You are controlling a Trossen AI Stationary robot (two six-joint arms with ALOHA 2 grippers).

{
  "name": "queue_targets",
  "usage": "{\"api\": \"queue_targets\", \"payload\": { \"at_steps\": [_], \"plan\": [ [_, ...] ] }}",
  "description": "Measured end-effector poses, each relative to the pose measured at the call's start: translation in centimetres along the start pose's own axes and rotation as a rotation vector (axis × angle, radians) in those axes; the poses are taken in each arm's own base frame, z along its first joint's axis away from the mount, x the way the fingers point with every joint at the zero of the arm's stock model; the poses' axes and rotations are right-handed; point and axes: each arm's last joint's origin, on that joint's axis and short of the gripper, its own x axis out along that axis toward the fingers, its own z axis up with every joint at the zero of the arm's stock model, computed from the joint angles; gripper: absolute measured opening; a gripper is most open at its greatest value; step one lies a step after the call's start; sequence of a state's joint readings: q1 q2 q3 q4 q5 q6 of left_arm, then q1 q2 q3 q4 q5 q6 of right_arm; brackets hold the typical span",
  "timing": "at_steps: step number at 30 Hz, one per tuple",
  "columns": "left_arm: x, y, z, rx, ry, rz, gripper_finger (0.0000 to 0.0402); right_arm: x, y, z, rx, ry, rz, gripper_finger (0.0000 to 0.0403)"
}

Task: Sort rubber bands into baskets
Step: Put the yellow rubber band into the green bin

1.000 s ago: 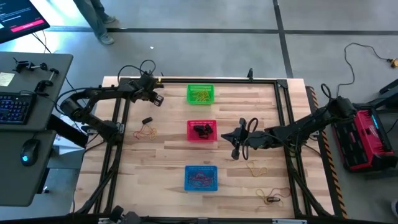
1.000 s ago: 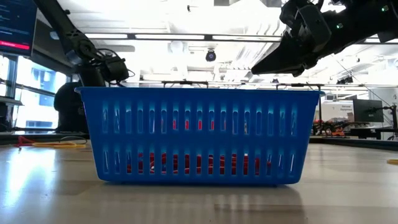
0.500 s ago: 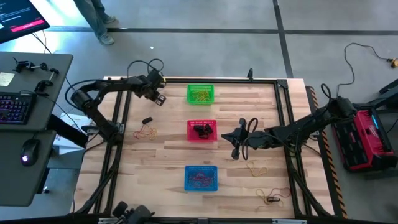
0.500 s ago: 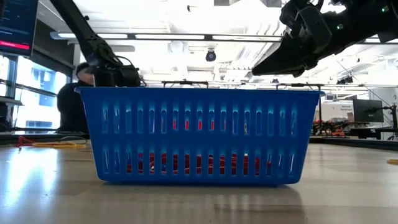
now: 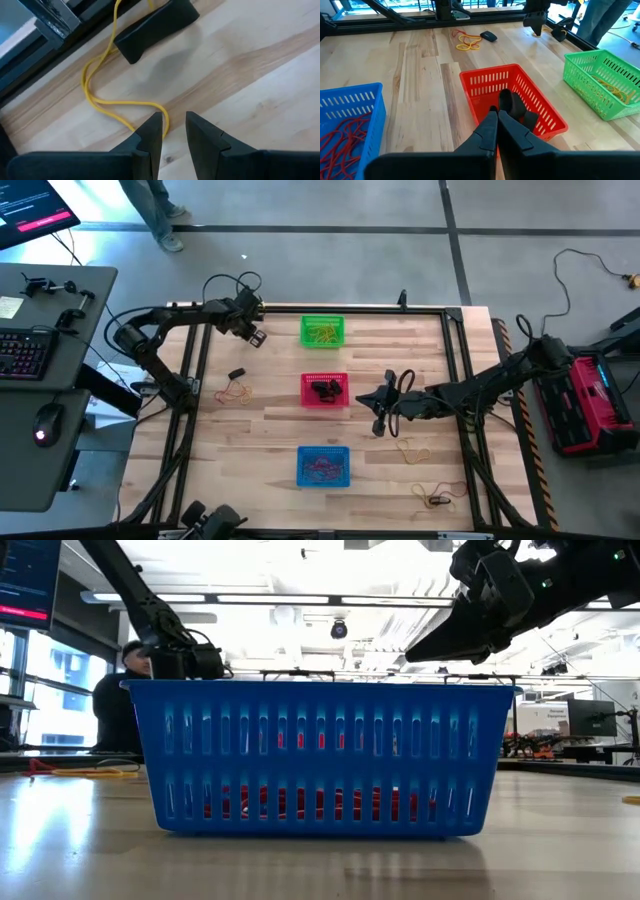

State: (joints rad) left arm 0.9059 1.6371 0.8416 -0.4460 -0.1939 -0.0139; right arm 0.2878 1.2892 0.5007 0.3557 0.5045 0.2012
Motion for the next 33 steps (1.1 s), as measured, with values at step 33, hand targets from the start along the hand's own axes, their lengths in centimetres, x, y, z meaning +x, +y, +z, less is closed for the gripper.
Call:
{"api": "queue_targets", "payload": {
  "at_steps": [33],
  "plan": [
    [2.0,0.3,2.9,0.189,0.253,0.026,0.0006,0.0,0.0,0.0,-0.001,0.001,0.0,0.0]
  ]
}}
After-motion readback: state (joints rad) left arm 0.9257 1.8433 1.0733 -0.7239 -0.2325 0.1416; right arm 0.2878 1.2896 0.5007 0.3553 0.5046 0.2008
